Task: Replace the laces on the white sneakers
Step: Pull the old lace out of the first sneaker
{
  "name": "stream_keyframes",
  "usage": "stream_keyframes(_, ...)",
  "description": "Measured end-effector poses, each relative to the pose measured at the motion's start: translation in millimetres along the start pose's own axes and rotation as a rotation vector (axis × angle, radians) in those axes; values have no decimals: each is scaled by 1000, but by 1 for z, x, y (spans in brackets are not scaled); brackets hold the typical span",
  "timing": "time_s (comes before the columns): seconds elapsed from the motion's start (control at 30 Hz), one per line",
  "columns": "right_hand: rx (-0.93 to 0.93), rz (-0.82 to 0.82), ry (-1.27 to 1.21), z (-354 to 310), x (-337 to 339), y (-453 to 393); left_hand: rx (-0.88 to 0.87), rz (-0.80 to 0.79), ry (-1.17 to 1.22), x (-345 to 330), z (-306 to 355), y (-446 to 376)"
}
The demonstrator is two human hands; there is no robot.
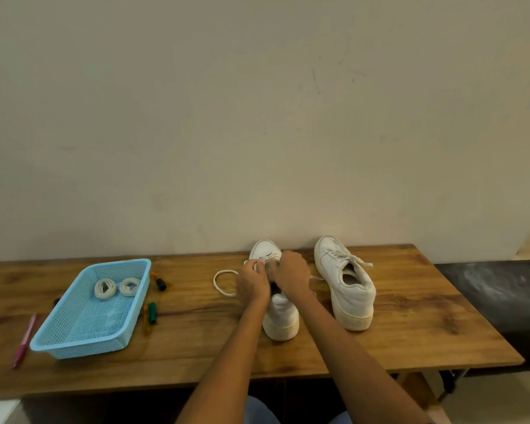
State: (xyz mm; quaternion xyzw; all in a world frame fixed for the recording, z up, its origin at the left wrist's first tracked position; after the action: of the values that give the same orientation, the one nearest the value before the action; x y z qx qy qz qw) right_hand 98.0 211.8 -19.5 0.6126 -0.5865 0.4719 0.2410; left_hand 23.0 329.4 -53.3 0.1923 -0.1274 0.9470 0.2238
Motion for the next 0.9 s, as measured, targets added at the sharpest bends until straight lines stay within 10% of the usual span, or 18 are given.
stream_keyframes(0.4,58,-63,27,1,-9,-5,-154,-236,-364,-30,46,-19)
stream_keyframes(0.9,-69,6,-214,19,-4,-8,-423,-54,-433,-24,56,-7)
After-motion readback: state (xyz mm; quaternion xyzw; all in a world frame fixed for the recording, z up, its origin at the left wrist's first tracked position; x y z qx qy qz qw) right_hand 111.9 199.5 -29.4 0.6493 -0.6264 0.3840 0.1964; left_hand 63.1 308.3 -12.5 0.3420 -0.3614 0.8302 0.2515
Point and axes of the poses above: each hand's wrist, its own y-axis away from the middle knuckle, its own x-axis out of the back of the hand, z = x × y, the point moved 10 cm from there along -y, towards the middle knuckle, and after that the axes turned 8 degrees about z, right-handed, at the moved point
